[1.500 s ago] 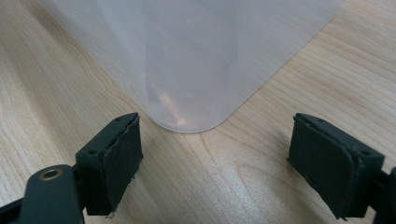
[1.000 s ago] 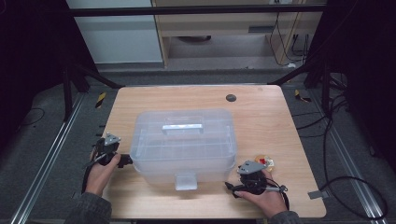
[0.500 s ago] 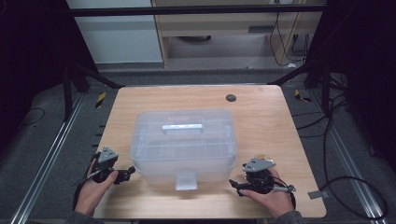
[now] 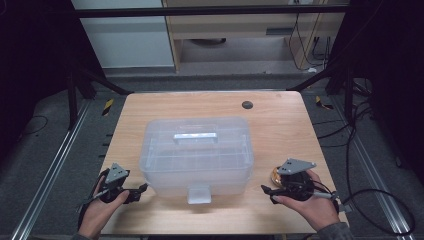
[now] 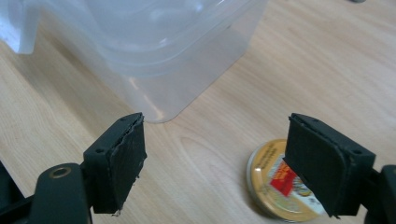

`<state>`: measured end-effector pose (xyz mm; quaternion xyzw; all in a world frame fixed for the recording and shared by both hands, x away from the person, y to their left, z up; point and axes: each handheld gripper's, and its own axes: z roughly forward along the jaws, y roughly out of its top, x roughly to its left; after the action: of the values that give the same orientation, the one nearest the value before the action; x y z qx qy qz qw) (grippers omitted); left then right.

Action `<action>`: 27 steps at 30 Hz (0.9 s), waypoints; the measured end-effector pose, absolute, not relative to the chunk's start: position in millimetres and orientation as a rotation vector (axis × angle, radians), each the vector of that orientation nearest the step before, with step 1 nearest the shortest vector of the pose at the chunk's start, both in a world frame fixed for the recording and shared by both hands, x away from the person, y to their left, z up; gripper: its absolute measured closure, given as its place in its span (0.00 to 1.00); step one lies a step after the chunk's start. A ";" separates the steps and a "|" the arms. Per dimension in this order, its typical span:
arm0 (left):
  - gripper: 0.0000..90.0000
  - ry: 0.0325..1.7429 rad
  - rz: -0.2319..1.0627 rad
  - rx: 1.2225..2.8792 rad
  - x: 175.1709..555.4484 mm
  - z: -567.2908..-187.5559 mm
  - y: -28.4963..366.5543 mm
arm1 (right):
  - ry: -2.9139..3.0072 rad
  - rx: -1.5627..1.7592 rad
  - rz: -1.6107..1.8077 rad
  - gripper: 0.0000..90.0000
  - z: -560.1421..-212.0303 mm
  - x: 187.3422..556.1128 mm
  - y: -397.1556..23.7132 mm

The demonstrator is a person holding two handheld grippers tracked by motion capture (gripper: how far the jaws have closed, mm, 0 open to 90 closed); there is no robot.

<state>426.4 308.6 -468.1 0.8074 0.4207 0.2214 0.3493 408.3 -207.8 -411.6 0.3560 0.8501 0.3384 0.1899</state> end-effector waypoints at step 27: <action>0.05 0.981 0.487 2.132 399.8 -469.4 300.4 | 2.395 0.827 0.910 0.49 -313.4 438.6 -190.2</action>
<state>399.8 300.4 -469.4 0.8285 0.3811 0.1893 0.3640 438.6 -190.2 -313.4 0.2996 0.8672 0.3296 0.2227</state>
